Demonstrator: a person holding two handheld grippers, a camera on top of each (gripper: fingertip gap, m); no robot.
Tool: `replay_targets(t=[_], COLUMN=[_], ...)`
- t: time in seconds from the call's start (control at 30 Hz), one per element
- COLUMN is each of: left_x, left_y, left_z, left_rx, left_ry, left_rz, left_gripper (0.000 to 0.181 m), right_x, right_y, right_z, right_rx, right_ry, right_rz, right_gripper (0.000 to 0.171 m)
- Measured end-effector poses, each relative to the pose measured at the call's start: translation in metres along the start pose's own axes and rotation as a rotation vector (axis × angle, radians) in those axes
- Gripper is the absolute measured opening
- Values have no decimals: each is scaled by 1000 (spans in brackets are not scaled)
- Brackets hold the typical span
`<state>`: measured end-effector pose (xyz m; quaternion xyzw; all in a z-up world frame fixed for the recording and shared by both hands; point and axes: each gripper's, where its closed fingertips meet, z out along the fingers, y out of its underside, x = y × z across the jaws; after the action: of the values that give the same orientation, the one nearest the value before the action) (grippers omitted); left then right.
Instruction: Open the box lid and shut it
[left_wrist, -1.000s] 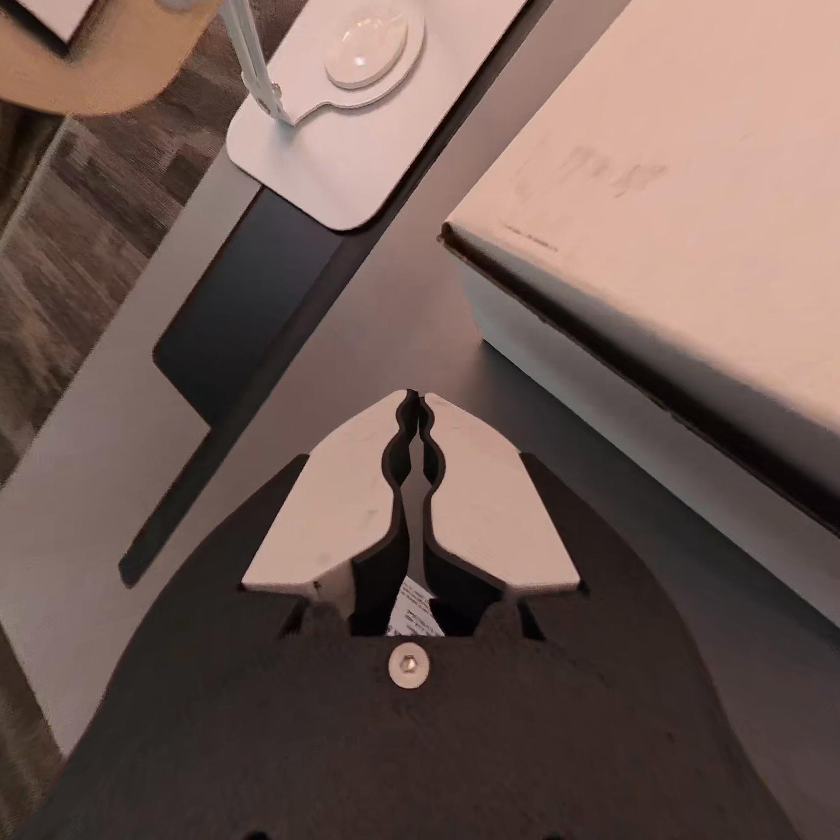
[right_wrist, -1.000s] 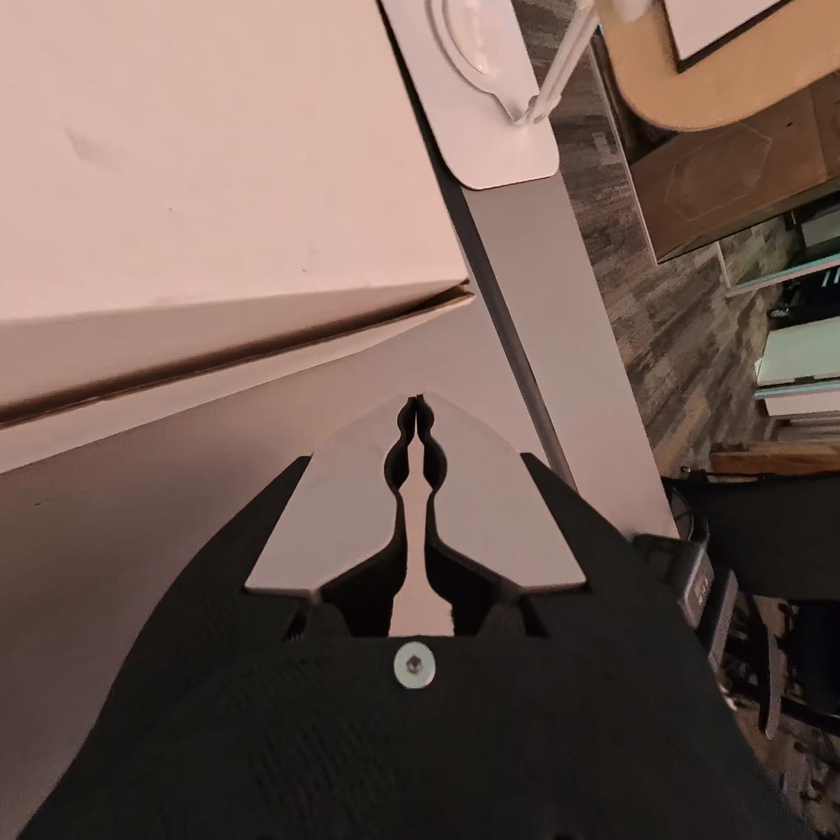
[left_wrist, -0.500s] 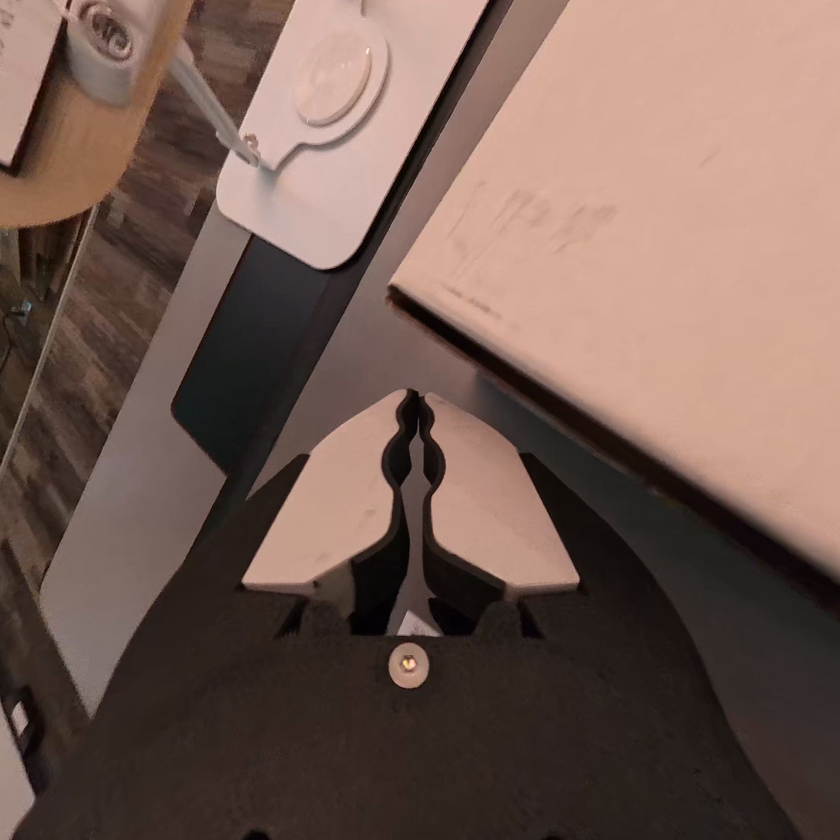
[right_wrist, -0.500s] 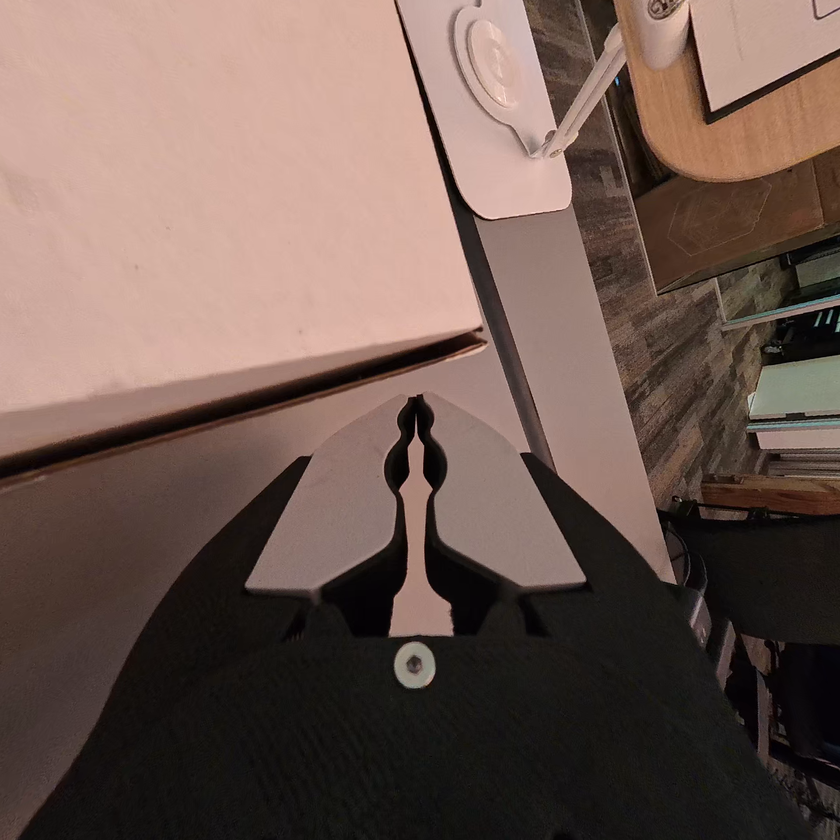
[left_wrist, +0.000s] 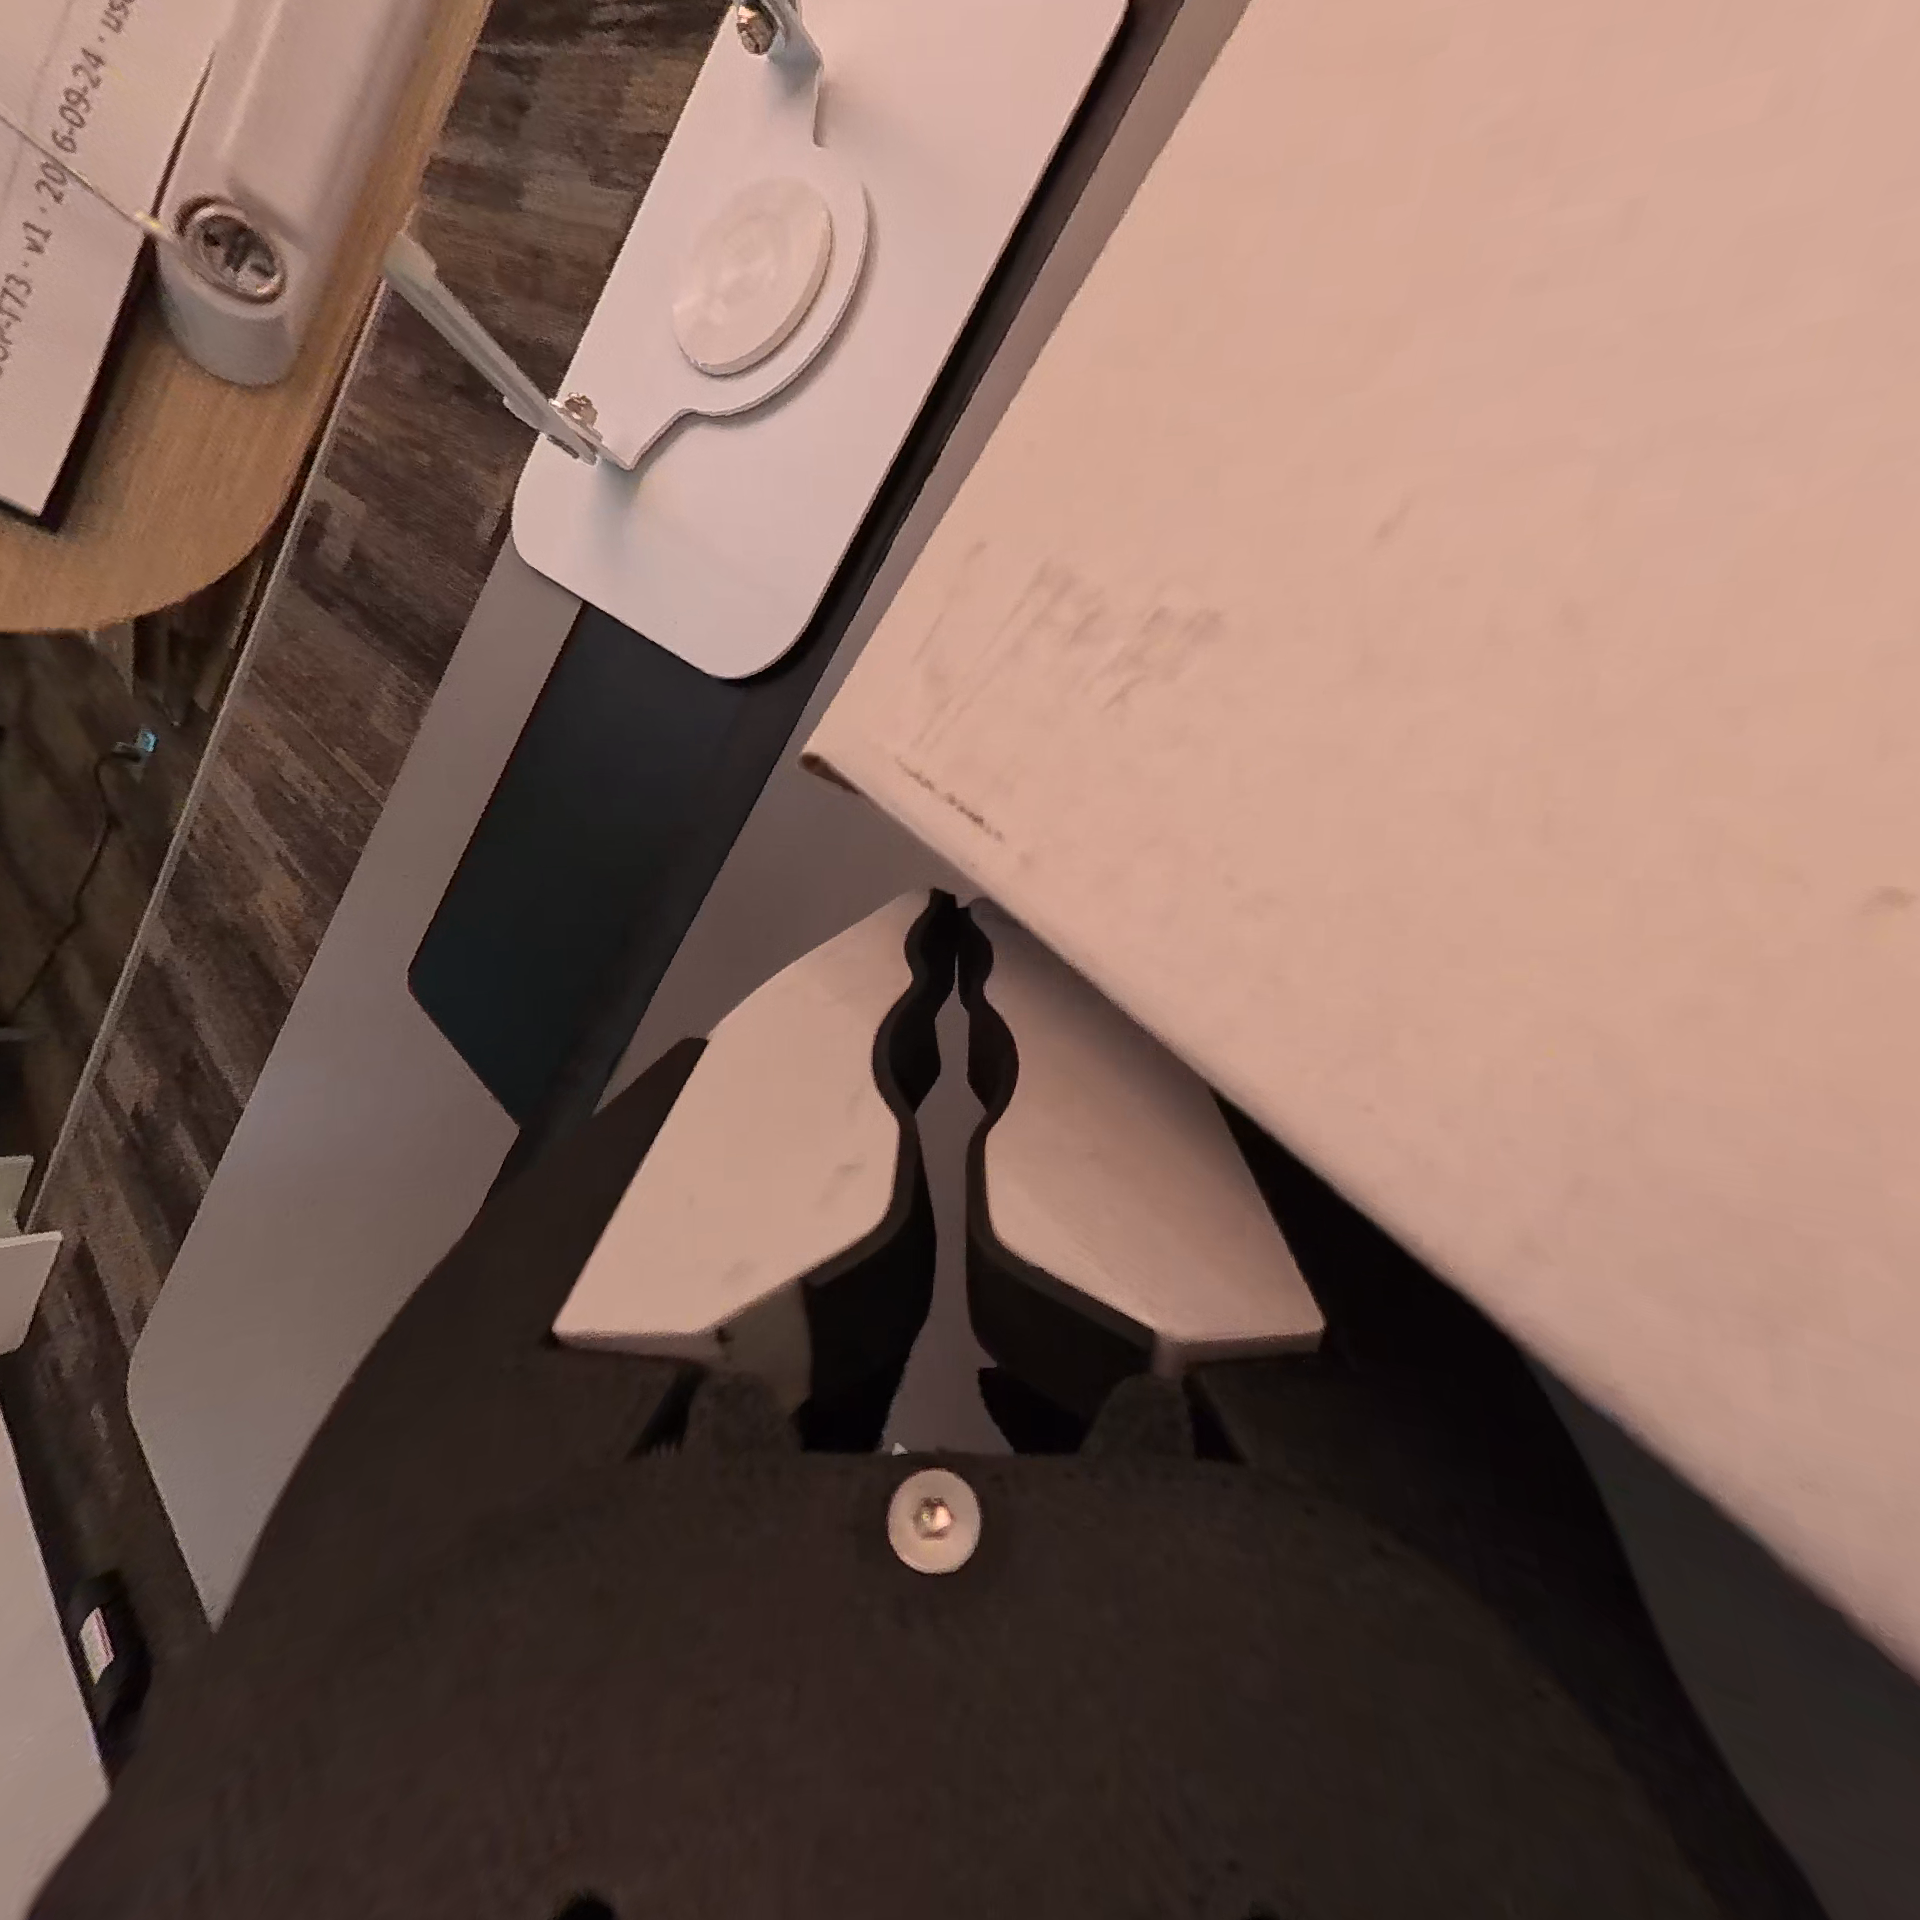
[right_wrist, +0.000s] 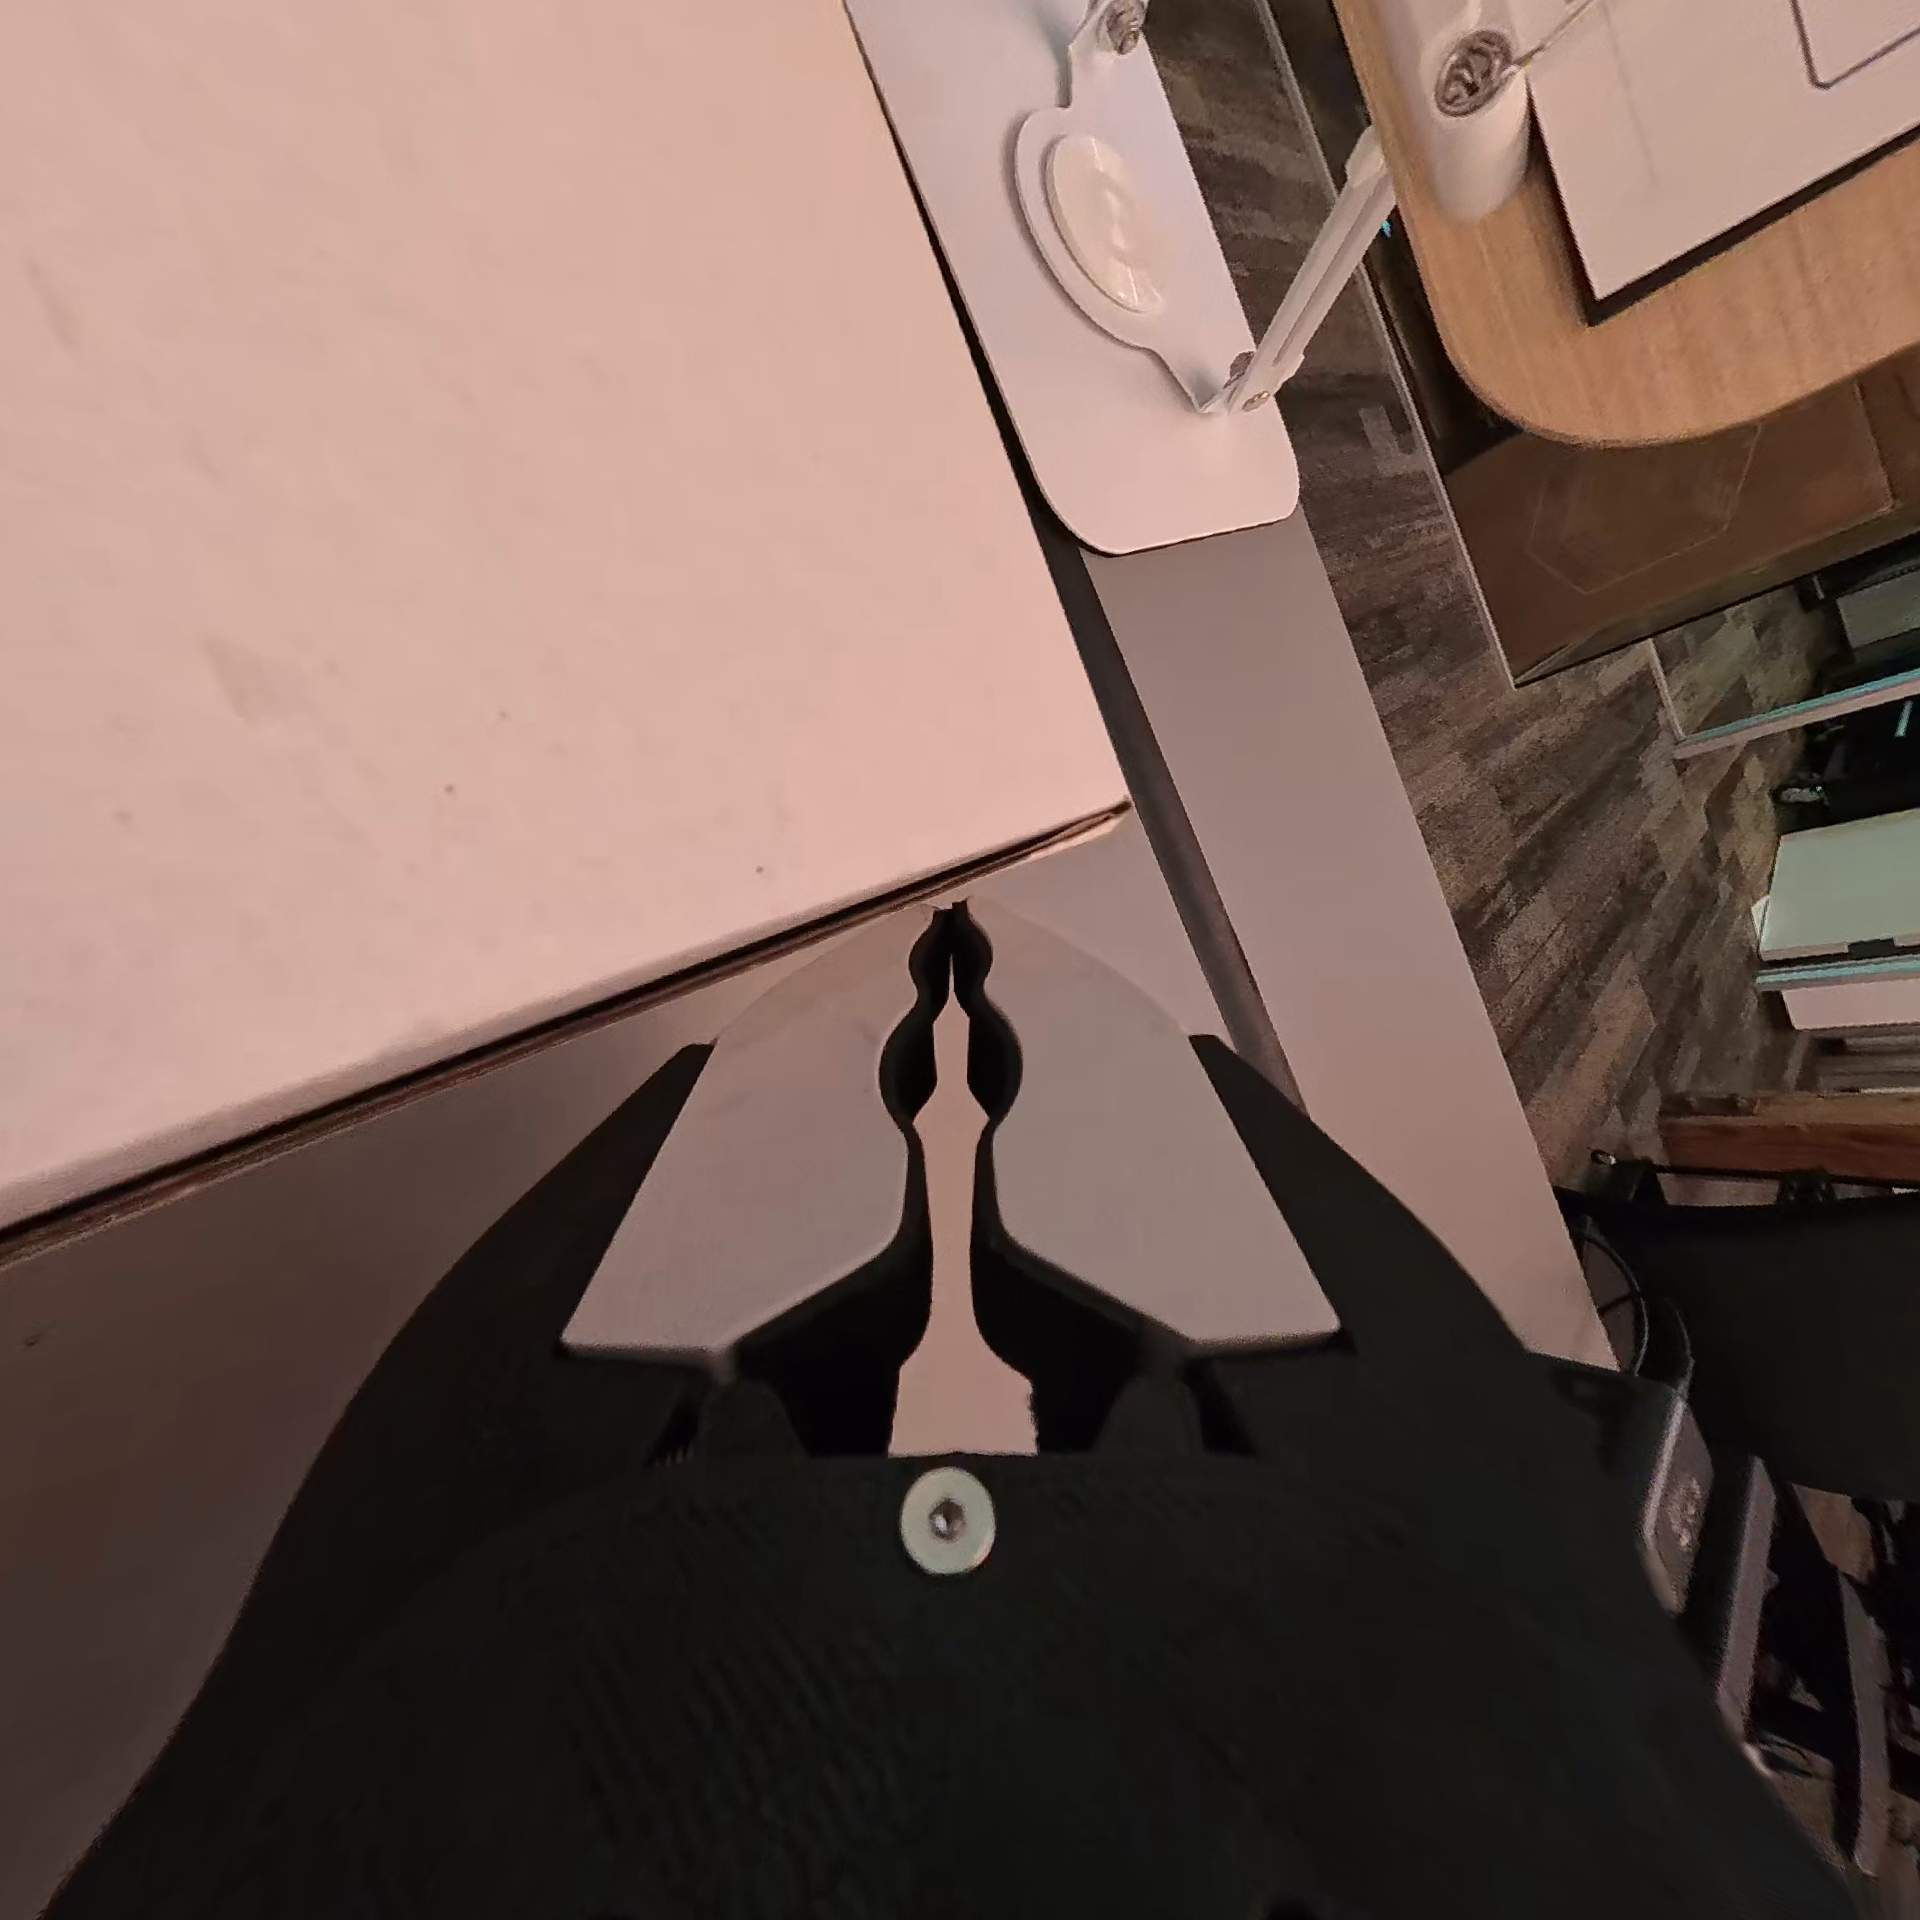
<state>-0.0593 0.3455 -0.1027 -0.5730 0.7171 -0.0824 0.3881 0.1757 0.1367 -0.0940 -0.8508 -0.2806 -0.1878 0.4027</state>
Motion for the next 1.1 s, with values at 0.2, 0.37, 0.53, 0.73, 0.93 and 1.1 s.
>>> replay_targets(t=[0.2,0.37,0.53,0.73,0.93,1.1], left_x=[-6,12,65,110,121,123], left_y=[11,19,16,-2,-13,-5], left_z=[-34,-119,-197,-189,-153,-145], left_rx=[61,273,564,623,456,430], left_ry=[-17,107,213,125,4,37], left_rz=[-276,-615,-829,-931,-881,-962], left_gripper=[0,21,52,73,64,45], right_x=[5,6,-37,-89,-110,-116], right_y=[5,24,8,-33,-42,-49], right_z=[-20,-92,-180,-217,-172,-153], right_rx=[14,42,408,803,621,574], right_ry=[59,200,243,136,150,121], right_rz=[113,367,727,996,960,983], right_gripper=[1,4,39,68,73,65])
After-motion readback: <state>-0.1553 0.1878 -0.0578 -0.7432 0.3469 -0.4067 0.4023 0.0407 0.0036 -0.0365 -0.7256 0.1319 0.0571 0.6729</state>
